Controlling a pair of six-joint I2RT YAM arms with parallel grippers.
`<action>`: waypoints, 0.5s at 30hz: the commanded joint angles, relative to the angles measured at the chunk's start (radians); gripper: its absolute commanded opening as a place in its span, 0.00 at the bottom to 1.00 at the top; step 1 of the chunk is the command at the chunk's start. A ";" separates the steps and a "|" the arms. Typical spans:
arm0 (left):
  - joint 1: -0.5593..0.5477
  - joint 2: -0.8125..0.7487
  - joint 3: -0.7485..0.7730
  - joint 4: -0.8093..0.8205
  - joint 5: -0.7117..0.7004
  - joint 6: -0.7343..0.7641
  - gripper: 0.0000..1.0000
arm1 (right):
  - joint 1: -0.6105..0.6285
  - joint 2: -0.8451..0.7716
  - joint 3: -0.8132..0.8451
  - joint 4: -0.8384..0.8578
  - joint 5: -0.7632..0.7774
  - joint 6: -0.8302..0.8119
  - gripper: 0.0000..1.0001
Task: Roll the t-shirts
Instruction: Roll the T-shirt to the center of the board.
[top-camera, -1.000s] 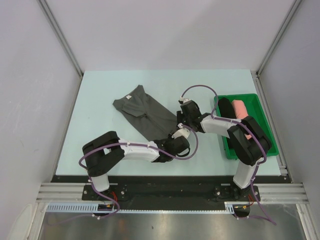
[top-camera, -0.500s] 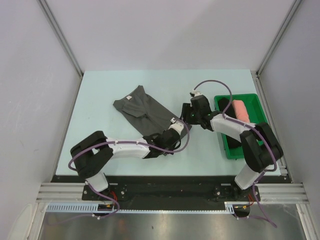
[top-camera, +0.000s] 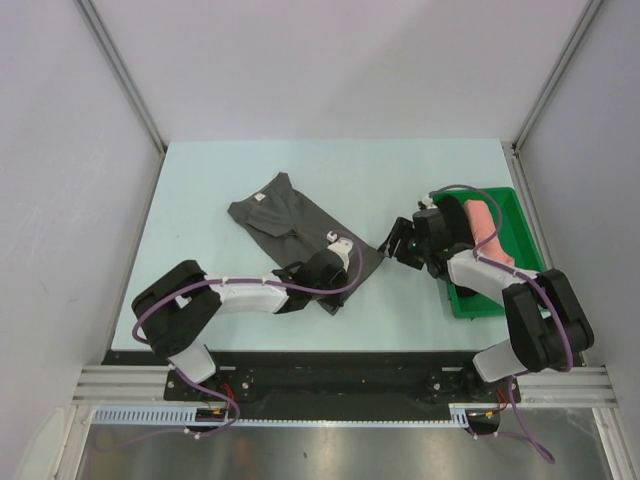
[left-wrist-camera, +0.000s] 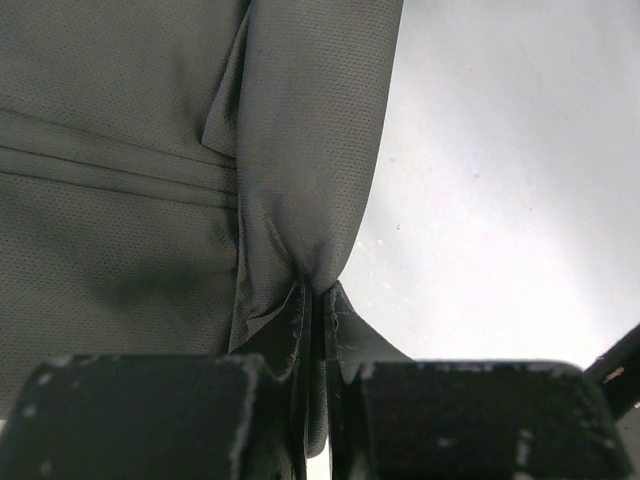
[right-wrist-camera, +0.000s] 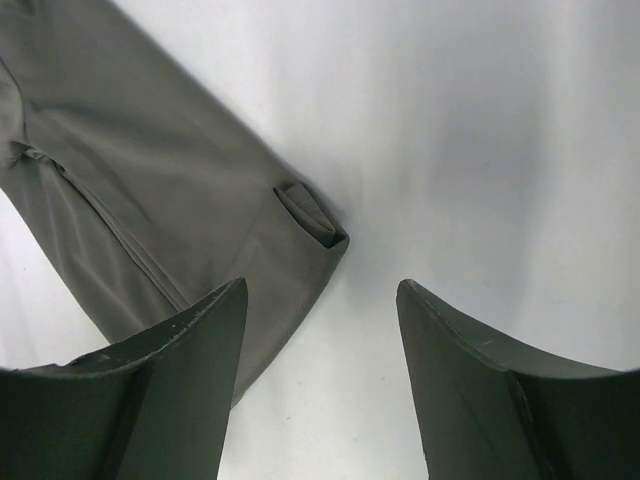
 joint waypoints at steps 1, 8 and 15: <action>0.004 -0.034 -0.010 0.039 0.056 -0.039 0.04 | 0.009 0.038 -0.032 0.106 -0.032 0.110 0.67; 0.004 -0.038 -0.008 0.032 0.056 -0.036 0.04 | 0.043 0.116 -0.043 0.198 -0.011 0.191 0.67; 0.004 -0.042 -0.008 0.030 0.056 -0.035 0.04 | 0.056 0.182 -0.043 0.238 0.028 0.246 0.59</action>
